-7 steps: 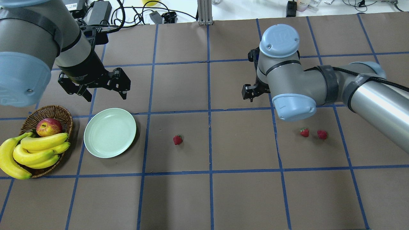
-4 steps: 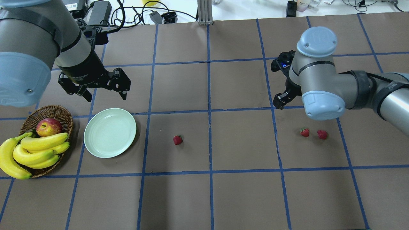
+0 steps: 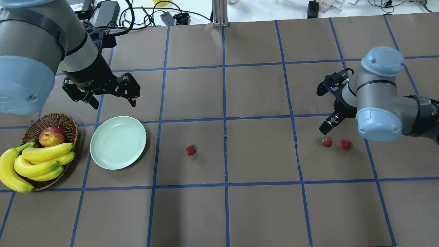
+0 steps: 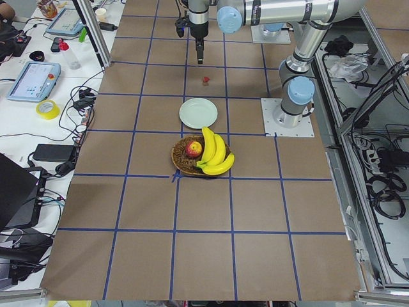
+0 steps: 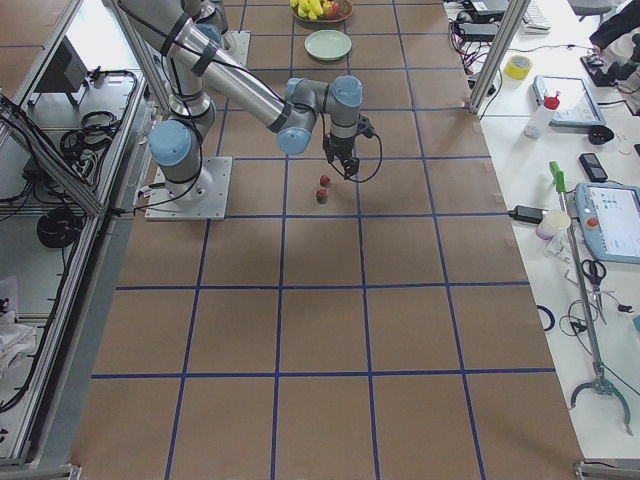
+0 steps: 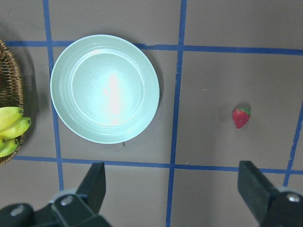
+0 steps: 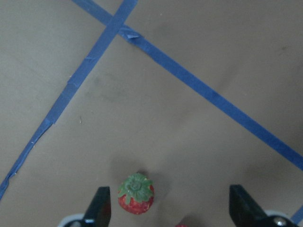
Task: Collect all strawberries into plate
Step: 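Move the right gripper to the strawberry pair and grasp one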
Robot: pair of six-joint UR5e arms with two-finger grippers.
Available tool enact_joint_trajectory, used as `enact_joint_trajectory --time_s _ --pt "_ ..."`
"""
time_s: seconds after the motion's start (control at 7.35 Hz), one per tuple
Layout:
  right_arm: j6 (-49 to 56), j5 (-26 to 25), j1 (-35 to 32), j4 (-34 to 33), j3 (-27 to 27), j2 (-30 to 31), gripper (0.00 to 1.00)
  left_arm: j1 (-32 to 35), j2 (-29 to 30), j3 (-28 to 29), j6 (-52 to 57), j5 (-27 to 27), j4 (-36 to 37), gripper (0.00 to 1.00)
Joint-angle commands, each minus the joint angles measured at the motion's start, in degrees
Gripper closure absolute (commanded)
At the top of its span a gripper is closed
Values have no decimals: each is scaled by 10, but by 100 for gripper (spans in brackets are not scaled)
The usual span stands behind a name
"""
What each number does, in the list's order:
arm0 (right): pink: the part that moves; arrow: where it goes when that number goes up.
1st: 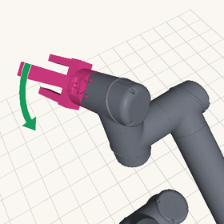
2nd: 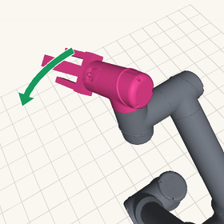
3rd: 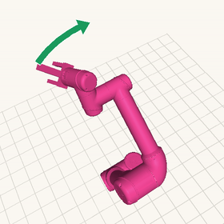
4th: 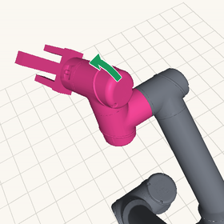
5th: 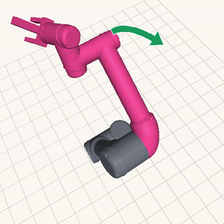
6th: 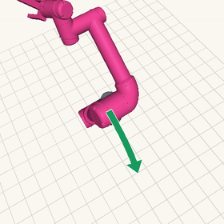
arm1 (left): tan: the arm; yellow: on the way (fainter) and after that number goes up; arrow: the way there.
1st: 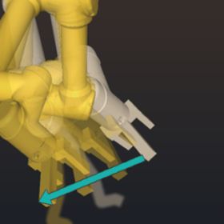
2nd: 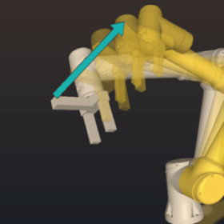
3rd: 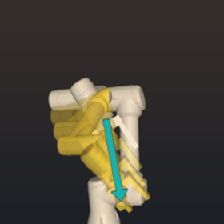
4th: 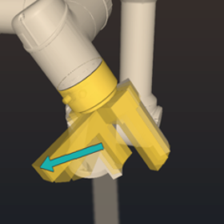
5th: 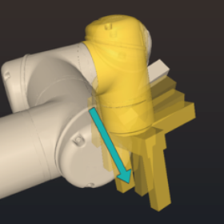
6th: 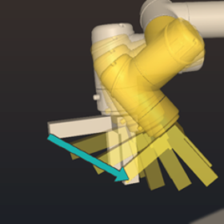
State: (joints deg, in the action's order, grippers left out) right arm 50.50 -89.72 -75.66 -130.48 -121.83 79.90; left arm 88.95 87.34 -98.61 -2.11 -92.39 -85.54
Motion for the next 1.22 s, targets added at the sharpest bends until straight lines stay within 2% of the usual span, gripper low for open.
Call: enact_joint_trajectory --time_s 0.0,0.27,0.41,0.54,0.82,0.95,1.09 --pt "-11 -3 -2 -32 -45 1 14 0 0 -1 0 0 0 0" --pt "-1 0 -3 -43 -57 -2 15 0 0 -1 0 0 0 0" --pt "1 2 -4 -44 -60 -2 24 0 0 -1 0 0 0 0" --pt "0 -3 -5 -55 -67 -4 46 0 2 1 0 1 1 0" --pt "4 -4 -5 -60 -67 -4 64 0 1 0 0 0 1 0" --pt "-8 -5 -5 -73 -63 -4 81 0 1 0 0 0 0 0" --pt "-9 -5 -4 -75 -61 -2 85 0 1 -1 0 0 0 0"
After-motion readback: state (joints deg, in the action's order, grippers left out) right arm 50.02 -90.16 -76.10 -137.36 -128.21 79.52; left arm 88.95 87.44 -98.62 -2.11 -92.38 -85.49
